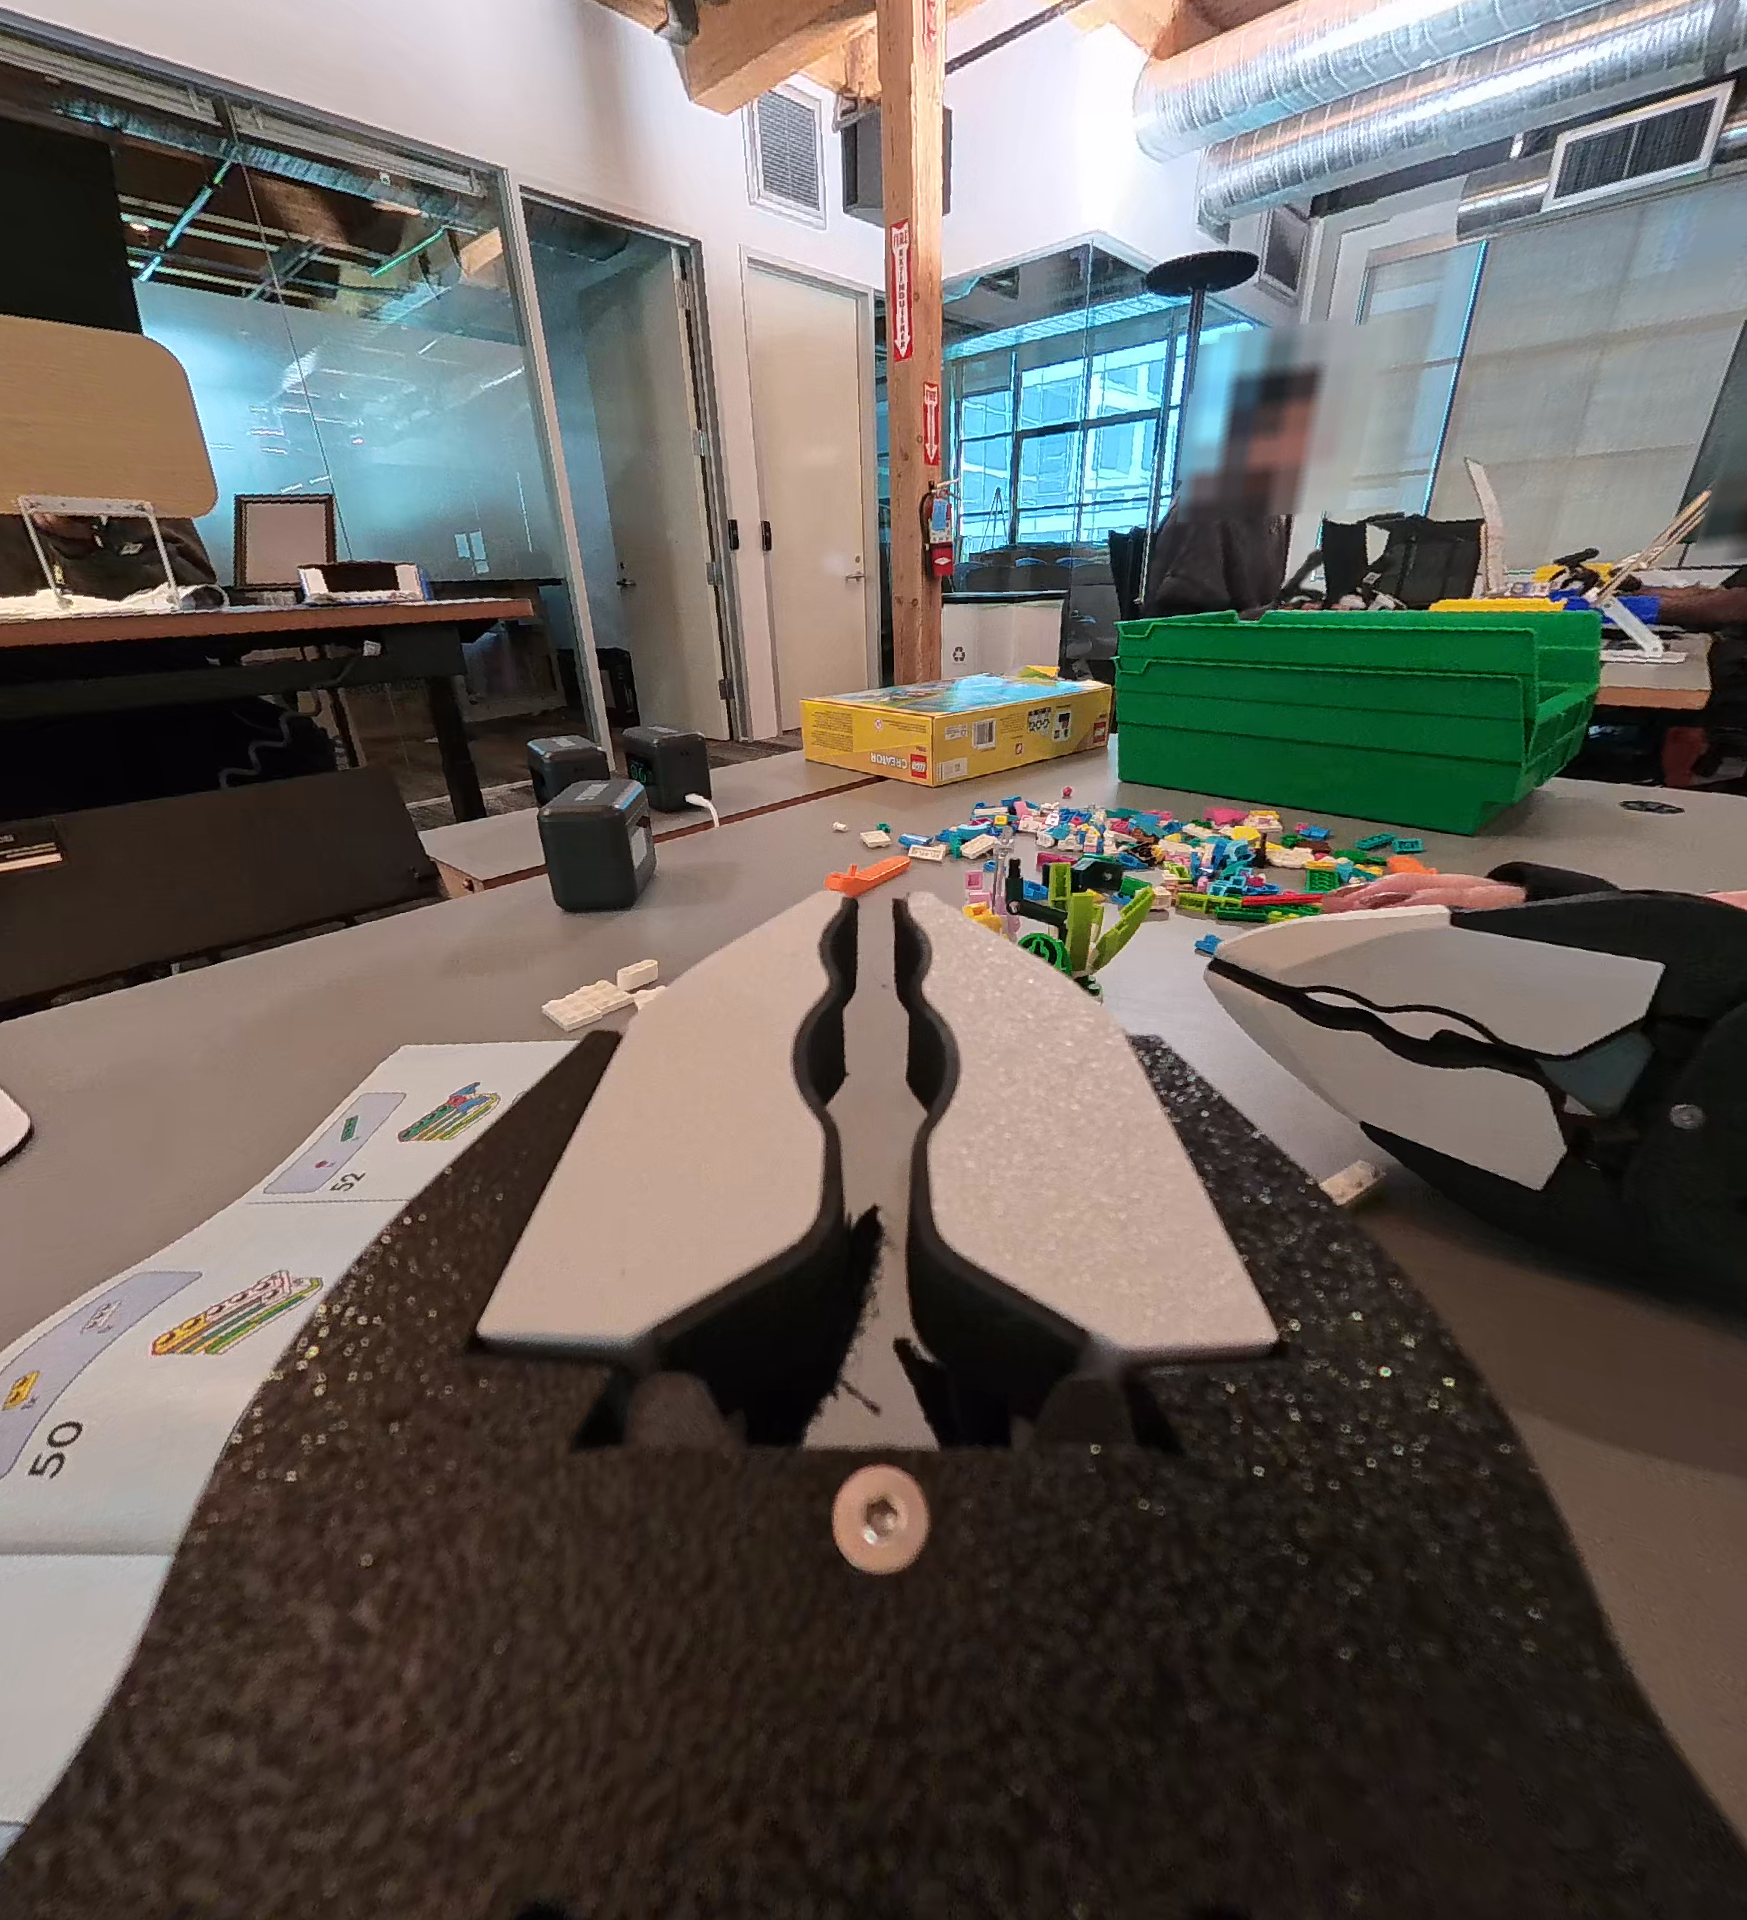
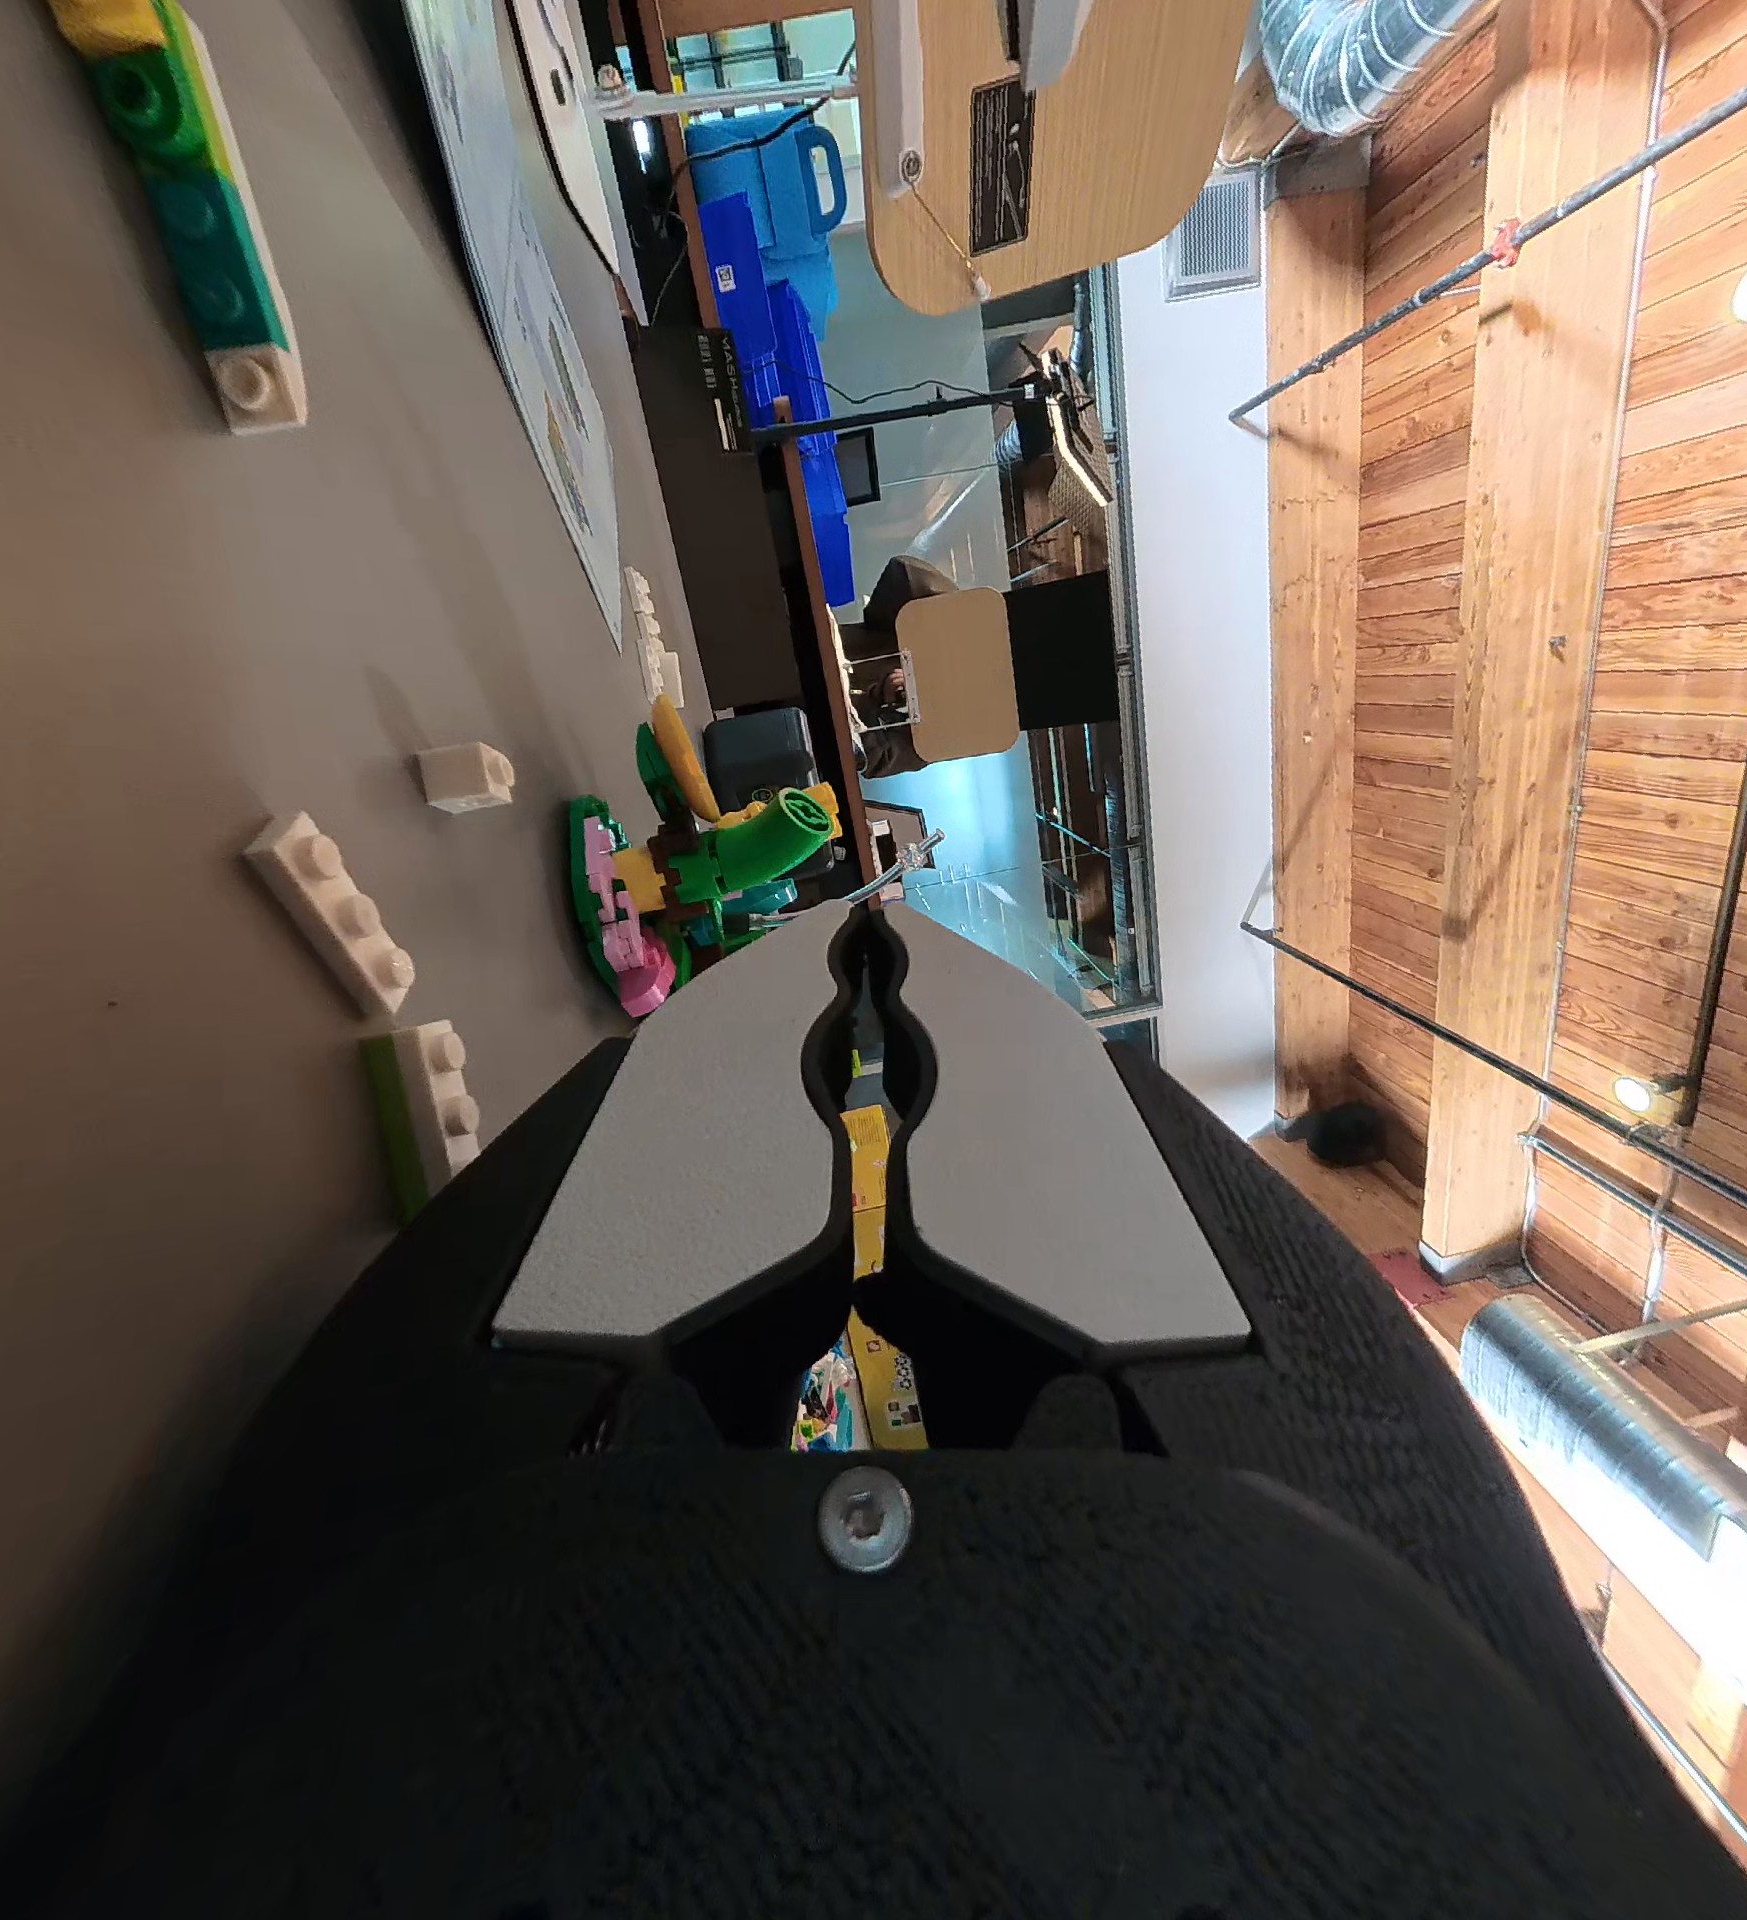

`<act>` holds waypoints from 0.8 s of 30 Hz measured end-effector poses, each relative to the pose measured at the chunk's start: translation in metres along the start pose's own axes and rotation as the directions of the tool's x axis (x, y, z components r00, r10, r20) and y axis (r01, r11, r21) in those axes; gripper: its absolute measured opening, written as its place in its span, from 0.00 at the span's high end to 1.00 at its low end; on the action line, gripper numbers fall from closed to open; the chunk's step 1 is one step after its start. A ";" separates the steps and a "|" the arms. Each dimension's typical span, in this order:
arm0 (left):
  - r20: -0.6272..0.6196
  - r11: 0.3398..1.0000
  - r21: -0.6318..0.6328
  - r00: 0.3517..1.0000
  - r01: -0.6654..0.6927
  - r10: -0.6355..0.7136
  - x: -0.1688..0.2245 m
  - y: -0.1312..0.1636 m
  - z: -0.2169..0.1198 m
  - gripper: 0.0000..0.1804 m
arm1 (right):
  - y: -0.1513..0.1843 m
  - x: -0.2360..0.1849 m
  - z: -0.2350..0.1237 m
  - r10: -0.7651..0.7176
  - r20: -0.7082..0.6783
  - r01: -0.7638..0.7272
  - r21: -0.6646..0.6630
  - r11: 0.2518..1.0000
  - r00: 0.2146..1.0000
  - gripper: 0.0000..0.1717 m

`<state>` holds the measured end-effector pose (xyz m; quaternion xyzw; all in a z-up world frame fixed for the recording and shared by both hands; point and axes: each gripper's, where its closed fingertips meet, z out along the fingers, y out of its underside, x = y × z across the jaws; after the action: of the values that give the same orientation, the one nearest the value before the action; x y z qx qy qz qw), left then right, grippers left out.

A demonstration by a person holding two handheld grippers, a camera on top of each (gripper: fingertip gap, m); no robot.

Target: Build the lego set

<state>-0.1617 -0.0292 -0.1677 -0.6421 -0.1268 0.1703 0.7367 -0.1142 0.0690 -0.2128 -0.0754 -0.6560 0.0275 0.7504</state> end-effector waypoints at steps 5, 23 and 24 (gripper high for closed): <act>0.000 1.000 0.000 1.000 0.000 0.000 0.000 0.000 0.000 0.97 | 0.000 -0.001 0.000 -0.003 0.002 0.003 0.002 1.000 1.000 1.00; -0.003 1.000 -0.001 1.000 0.000 0.000 0.001 0.000 0.000 0.97 | -0.001 -0.002 -0.001 -0.014 0.006 0.014 0.004 1.000 1.000 1.00; -0.003 1.000 -0.002 1.000 0.000 0.000 0.001 0.000 0.000 0.97 | -0.001 -0.002 -0.001 -0.010 0.008 0.010 0.005 1.000 1.000 1.00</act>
<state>-0.1610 -0.0291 -0.1682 -0.6430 -0.1258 0.1694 0.7362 -0.1136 0.0675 -0.2146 -0.0703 -0.6593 0.0256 0.7482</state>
